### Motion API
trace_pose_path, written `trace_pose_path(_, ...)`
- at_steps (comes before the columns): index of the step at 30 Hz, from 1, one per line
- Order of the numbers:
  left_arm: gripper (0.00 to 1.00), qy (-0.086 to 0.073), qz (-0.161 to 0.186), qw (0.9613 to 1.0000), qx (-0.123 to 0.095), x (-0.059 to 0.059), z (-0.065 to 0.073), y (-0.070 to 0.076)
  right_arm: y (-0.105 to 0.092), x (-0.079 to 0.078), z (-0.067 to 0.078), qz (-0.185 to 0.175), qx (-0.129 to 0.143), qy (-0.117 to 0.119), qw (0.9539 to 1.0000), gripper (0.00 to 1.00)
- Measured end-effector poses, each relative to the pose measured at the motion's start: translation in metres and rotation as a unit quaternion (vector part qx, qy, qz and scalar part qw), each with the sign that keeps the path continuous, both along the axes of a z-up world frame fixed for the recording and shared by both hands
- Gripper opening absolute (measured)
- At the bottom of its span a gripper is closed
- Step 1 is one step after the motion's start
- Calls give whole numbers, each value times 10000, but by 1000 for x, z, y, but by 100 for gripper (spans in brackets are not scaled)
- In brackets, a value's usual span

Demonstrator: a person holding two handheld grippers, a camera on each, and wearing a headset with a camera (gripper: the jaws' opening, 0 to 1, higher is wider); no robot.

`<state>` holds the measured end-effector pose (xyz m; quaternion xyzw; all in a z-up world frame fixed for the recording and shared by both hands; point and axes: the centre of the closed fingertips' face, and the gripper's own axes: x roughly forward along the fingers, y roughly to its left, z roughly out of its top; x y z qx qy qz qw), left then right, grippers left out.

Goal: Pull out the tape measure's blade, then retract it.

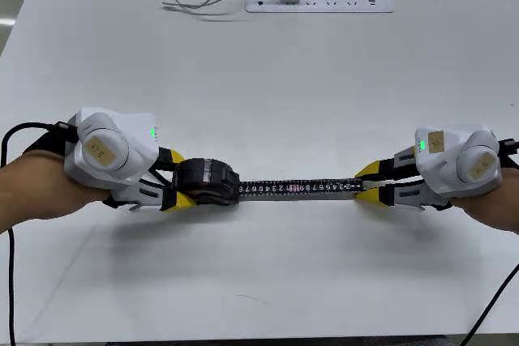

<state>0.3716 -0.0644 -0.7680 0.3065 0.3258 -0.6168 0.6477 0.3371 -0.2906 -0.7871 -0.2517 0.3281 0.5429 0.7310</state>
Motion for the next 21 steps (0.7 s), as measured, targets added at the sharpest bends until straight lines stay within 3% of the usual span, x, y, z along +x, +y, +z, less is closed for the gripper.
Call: trace_pose_path(21, 26, 33, 22, 10000, -4, 1, 0, 0, -27, -2, 1, -65, -141, 96, 9998, 9)
